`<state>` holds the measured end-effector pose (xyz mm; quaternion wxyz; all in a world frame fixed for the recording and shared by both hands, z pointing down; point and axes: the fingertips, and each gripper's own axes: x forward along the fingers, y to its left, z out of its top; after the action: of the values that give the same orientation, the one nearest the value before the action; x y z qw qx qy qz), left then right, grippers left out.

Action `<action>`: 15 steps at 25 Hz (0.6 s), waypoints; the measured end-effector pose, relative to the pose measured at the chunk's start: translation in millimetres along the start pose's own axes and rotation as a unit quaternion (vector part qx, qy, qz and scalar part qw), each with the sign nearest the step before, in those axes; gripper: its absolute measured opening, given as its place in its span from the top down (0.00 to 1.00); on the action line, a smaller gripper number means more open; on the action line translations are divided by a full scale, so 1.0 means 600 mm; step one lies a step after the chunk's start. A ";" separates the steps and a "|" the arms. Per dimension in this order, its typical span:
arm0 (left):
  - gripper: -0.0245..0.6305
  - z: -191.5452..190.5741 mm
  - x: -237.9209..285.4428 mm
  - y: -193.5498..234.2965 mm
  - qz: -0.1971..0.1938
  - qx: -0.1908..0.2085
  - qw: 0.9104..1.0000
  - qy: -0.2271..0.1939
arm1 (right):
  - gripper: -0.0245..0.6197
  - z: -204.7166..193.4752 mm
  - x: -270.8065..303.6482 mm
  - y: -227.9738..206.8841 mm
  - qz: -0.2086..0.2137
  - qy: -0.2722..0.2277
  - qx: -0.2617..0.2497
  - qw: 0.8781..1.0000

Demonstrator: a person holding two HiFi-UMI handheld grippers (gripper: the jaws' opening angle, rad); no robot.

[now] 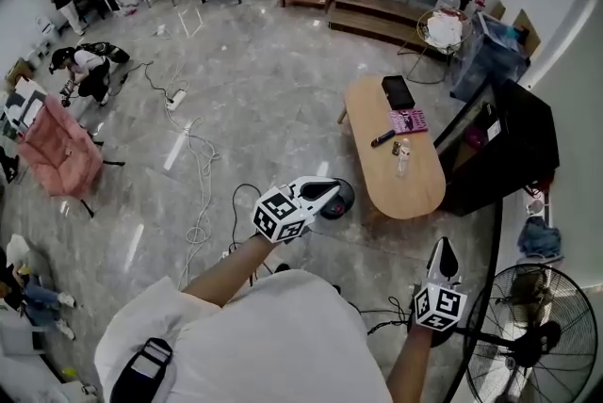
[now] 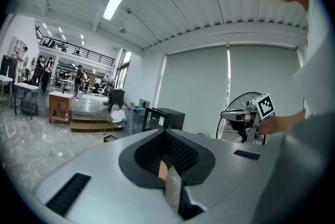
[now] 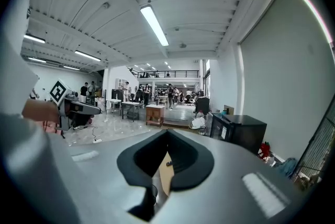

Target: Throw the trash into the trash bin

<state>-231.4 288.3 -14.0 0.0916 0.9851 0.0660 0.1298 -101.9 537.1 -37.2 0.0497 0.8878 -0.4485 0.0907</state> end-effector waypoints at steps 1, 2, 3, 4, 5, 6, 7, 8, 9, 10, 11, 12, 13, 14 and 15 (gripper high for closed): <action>0.95 -0.002 0.001 -0.004 0.001 -0.001 1.000 0.000 | 0.95 -0.001 -0.002 -0.004 0.000 -0.001 -0.002 1.000; 0.95 -0.003 0.002 -0.009 0.001 -0.003 1.000 0.000 | 0.95 -0.002 -0.005 -0.008 0.002 -0.002 -0.003 1.000; 0.95 -0.004 0.002 -0.015 0.001 -0.005 1.000 -0.001 | 0.95 -0.004 -0.008 -0.012 0.003 -0.003 -0.004 1.000; 0.95 -0.006 0.003 -0.020 0.001 -0.006 1.000 -0.002 | 0.95 -0.007 -0.010 -0.016 0.005 -0.003 -0.003 1.000; 0.95 -0.007 0.005 -0.026 0.002 -0.006 1.000 -0.003 | 0.95 -0.010 -0.013 -0.022 0.006 -0.003 -0.002 1.000; 0.95 -0.009 0.008 -0.031 0.003 -0.005 1.000 -0.003 | 0.95 -0.013 -0.017 -0.028 0.006 -0.002 -0.001 1.000; 0.95 -0.012 0.012 -0.036 0.005 -0.005 1.000 -0.003 | 0.95 -0.016 -0.020 -0.034 0.007 -0.003 0.000 1.000; 0.95 -0.015 0.016 -0.041 0.007 -0.006 1.000 -0.003 | 0.95 -0.019 -0.023 -0.041 0.009 -0.003 0.001 1.000; 0.95 -0.018 0.021 -0.046 0.009 -0.007 1.000 -0.001 | 0.95 -0.021 -0.026 -0.047 0.010 -0.004 0.002 1.000; 0.95 -0.021 0.025 -0.051 0.011 -0.008 1.000 0.000 | 0.95 -0.023 -0.029 -0.053 0.012 -0.004 0.002 1.000; 0.95 -0.024 0.029 -0.057 0.012 -0.009 1.000 0.001 | 0.95 -0.025 -0.031 -0.058 0.015 -0.004 0.002 1.000; 0.95 -0.026 0.031 -0.062 0.014 -0.009 1.000 0.001 | 0.95 -0.028 -0.033 -0.062 0.018 -0.003 0.001 1.000; 0.95 -0.028 0.033 -0.068 0.016 -0.010 1.000 0.001 | 0.95 -0.030 -0.036 -0.066 0.021 -0.003 0.000 1.000; 0.95 -0.030 0.034 -0.074 0.018 -0.010 1.000 0.000 | 0.95 -0.032 -0.038 -0.068 0.024 -0.003 -0.001 1.000; 0.95 -0.031 0.034 -0.080 0.020 -0.010 1.000 0.000 | 0.95 -0.033 -0.041 -0.070 0.027 -0.004 -0.002 1.000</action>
<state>-221.6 341.1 -0.8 0.0984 0.9853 0.0449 0.1321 -84.5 584.9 -23.4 0.0477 0.8755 -0.4728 0.0875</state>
